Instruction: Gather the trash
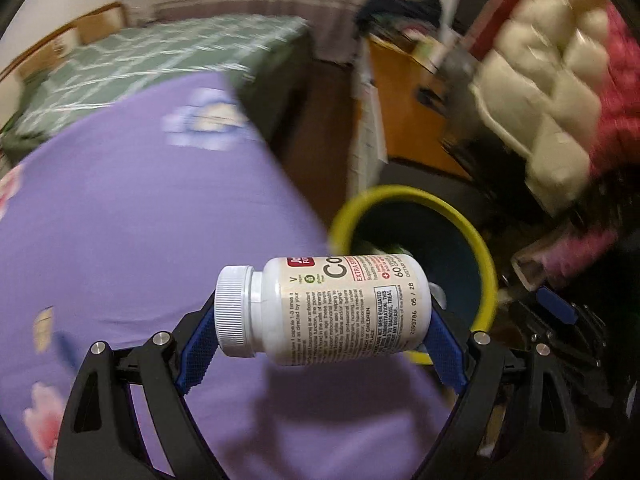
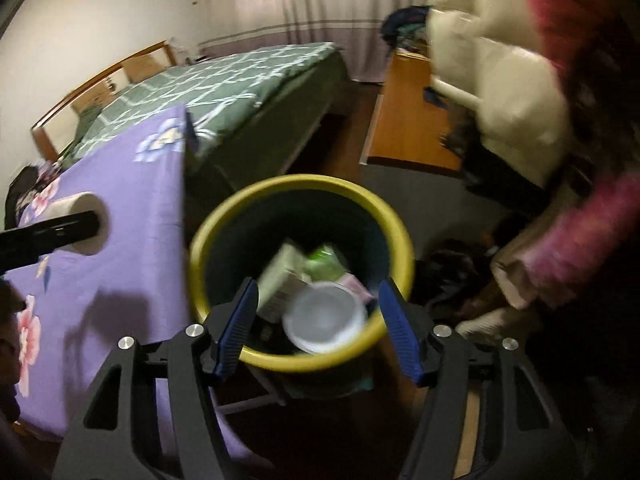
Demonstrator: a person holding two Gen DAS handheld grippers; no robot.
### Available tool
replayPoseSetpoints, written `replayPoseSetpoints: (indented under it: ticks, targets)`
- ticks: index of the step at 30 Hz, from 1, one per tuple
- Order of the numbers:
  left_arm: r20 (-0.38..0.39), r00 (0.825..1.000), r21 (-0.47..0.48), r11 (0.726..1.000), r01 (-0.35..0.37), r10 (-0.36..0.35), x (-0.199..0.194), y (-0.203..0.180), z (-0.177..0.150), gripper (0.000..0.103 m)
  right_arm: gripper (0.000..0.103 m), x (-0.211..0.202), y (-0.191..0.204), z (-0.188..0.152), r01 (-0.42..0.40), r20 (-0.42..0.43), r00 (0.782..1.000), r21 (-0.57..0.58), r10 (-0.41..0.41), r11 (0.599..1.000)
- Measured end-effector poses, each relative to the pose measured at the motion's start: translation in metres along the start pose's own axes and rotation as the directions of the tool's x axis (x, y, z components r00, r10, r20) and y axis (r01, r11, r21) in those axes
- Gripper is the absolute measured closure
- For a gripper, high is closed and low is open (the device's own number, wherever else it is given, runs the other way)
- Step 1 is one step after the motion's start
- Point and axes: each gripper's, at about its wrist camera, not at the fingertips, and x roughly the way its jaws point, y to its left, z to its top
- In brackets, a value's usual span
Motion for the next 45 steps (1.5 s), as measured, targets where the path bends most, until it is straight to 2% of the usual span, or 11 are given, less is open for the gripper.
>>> replayPoseSetpoints:
  ticks: [6, 9, 10, 14, 18, 21, 24, 30, 36, 42, 45]
  targets:
    - [-0.082, 0.996, 0.074, 0.997, 0.033, -0.027, 0.055, -0.058, 0.018, 0.016, 0.043, -0.004, -0.04, -0.009, 0.047, -0.002, 0.999, 0.046, -0.047, 0.998]
    - [-0.115, 0.993, 0.077, 0.997, 0.029, -0.02, 0.08, -0.067, 0.03, 0.014, 0.042, -0.003, -0.049, -0.009, 0.051, -0.005, 0.999, 0.056, -0.051, 0.997]
    - [-0.122, 0.993, 0.085, 0.996, 0.021, -0.01, 0.085, -0.067, 0.031, 0.006, 0.041, -0.002, -0.052, -0.009, 0.05, -0.006, 0.999, 0.059, -0.05, 0.997]
    - [-0.128, 0.992, 0.092, 0.996, -0.007, 0.019, 0.094, -0.068, 0.035, 0.005, 0.04, 0.0, -0.054, -0.01, 0.043, -0.012, 0.999, 0.062, -0.043, 0.997]
    - [-0.038, 0.999, 0.087, 0.996, -0.009, 0.012, 0.062, -0.058, 0.03, 0.005, 0.04, -0.004, -0.048, -0.012, 0.021, -0.012, 1.0, 0.059, -0.02, 0.998]
    - [0.091, 0.996, 0.072, 0.997, -0.019, 0.012, 0.013, -0.043, 0.019, 0.005, 0.039, -0.01, -0.037, -0.012, -0.009, -0.002, 1.0, 0.042, 0.01, 0.999]
    - [0.211, 0.974, 0.044, 0.995, -0.089, 0.078, -0.043, -0.017, -0.004, 0.005, 0.037, -0.021, -0.02, -0.012, -0.054, 0.017, 0.998, 0.02, 0.053, 0.998]
    - [0.299, 0.93, -0.047, 0.977, -0.21, 0.214, -0.118, 0.047, -0.061, 0.005, 0.035, -0.047, 0.016, -0.016, -0.101, 0.063, 0.993, -0.041, 0.103, 0.994]
    - [0.33, 0.91, -0.204, 0.96, -0.19, 0.25, -0.182, 0.114, -0.129, 0.005, 0.035, -0.077, 0.054, -0.021, -0.133, 0.101, 0.984, -0.116, 0.145, 0.984]
    - [0.379, 0.856, -0.307, 0.92, -0.242, 0.352, -0.233, 0.15, -0.183, 0.005, 0.032, -0.113, 0.091, -0.027, -0.159, 0.15, 0.97, -0.199, 0.19, 0.967]
    - [0.394, 0.817, -0.344, 0.892, -0.294, 0.422, -0.256, 0.159, -0.205, 0.005, 0.03, -0.128, 0.107, -0.028, -0.172, 0.175, 0.961, -0.229, 0.214, 0.958]
